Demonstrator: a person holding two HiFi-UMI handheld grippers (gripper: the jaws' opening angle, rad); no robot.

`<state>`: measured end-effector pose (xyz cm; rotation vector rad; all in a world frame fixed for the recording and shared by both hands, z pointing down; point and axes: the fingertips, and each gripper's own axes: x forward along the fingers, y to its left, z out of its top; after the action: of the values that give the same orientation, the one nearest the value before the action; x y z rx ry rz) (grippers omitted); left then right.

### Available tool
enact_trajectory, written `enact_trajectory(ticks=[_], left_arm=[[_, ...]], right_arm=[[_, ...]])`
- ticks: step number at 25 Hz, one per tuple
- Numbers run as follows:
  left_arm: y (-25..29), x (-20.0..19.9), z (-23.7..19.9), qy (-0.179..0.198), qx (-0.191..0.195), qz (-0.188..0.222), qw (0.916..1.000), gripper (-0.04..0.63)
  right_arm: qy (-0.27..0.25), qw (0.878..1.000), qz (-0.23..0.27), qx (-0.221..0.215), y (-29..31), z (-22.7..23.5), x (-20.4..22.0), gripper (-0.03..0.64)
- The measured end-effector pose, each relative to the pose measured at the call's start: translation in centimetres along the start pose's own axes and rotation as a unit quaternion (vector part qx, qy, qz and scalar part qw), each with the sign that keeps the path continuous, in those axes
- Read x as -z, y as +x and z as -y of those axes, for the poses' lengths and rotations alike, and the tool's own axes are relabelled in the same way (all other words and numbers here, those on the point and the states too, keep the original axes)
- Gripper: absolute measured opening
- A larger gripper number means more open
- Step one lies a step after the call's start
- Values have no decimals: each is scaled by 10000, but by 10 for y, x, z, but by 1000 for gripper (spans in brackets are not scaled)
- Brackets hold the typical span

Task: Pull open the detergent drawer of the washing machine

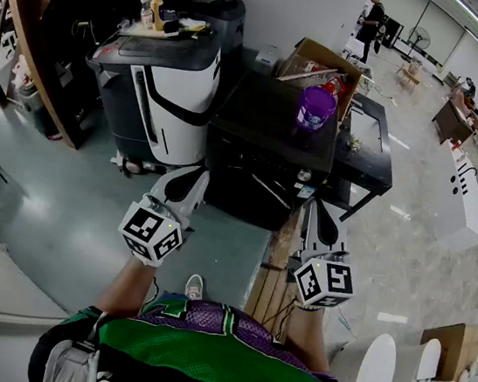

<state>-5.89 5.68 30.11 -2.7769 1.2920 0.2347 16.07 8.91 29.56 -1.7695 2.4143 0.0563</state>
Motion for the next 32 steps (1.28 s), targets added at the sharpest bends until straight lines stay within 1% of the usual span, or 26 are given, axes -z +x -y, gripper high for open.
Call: enact_trajectory(ticks=[14,20,26,32], left_arm=[[3,3,1,-25,47,-66,10000,18],[1,3,0,-60,70,-61,9999,18],[6,4,-3,-115,125,-67,9998,18],[17,10,-18,-157,151,-97,9997,18]], right_arm=[[-77,10000,-26,37,1,-2,-1,0],[-191,9998,12,62,-2,-5,-4,1],[-34,10000,47,70,2,-4,-3,2],[-45,10000,23,26,20,-6,1,2]])
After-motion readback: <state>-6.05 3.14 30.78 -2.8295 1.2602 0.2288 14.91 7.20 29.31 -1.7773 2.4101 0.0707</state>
